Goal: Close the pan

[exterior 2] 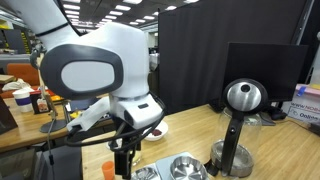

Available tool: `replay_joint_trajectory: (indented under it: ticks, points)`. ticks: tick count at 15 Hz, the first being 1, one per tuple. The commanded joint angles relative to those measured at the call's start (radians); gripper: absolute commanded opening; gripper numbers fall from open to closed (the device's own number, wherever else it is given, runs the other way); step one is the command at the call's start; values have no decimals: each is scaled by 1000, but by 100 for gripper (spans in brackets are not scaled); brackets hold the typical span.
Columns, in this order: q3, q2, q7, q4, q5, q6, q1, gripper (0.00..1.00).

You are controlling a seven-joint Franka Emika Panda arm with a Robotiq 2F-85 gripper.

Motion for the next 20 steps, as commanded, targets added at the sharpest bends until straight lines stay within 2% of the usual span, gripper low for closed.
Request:
replay_joint_trajectory:
  ticks: [1,2,10,13,20]
  points:
    - [2,61,32,-27,36,81,16,100]
    - [-7,44,20,-15,11,37,14,100]
    - [-10,56,21,-12,12,43,19,100]
    - [-2,85,28,-5,64,69,27,100]
    - [51,180,2,29,439,144,44,100]
